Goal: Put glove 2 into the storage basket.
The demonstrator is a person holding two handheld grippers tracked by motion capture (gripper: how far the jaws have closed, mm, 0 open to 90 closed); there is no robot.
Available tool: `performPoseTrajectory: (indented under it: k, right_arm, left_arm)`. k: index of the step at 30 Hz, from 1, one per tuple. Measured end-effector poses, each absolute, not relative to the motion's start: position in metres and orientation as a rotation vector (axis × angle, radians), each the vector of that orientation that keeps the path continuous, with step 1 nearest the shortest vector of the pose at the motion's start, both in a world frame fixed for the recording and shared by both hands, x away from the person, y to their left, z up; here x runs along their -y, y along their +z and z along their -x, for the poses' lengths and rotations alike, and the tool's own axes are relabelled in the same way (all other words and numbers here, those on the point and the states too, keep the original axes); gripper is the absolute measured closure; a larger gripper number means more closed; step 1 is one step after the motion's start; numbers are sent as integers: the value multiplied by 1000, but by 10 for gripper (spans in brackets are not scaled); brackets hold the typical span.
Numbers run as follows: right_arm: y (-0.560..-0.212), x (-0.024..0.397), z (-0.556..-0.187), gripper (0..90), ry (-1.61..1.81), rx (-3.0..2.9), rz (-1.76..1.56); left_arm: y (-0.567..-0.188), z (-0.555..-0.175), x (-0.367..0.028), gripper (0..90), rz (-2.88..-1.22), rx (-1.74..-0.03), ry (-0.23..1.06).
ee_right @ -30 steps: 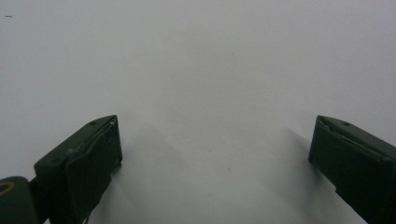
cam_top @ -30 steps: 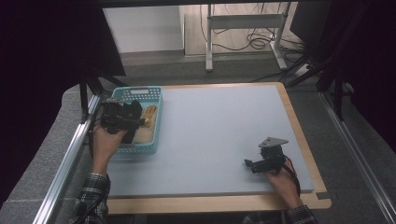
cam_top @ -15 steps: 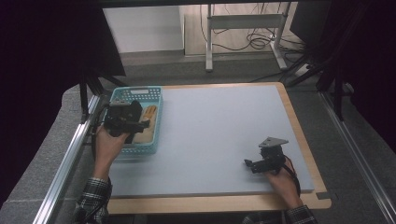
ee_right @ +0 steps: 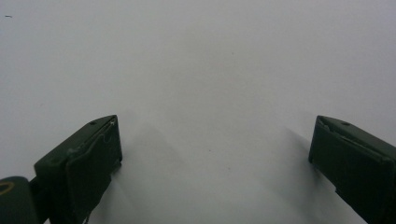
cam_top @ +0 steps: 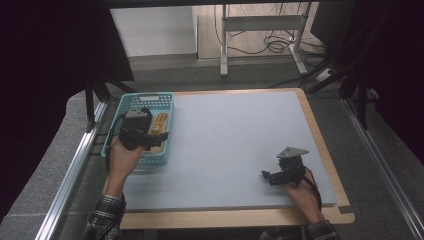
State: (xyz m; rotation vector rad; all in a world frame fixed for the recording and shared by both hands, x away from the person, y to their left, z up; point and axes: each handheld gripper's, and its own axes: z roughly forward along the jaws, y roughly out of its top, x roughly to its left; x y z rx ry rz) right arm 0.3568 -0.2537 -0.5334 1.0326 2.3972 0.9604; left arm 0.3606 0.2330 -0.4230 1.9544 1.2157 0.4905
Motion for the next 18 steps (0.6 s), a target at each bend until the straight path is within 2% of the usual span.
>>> performPoseTrajectory:
  k: [18]
  right_arm:
    - [-533, 254, -357, 24, 961, -2397, -1031]
  left_arm:
    - [-434, -358, -197, 0, -1972, -1131, 452]
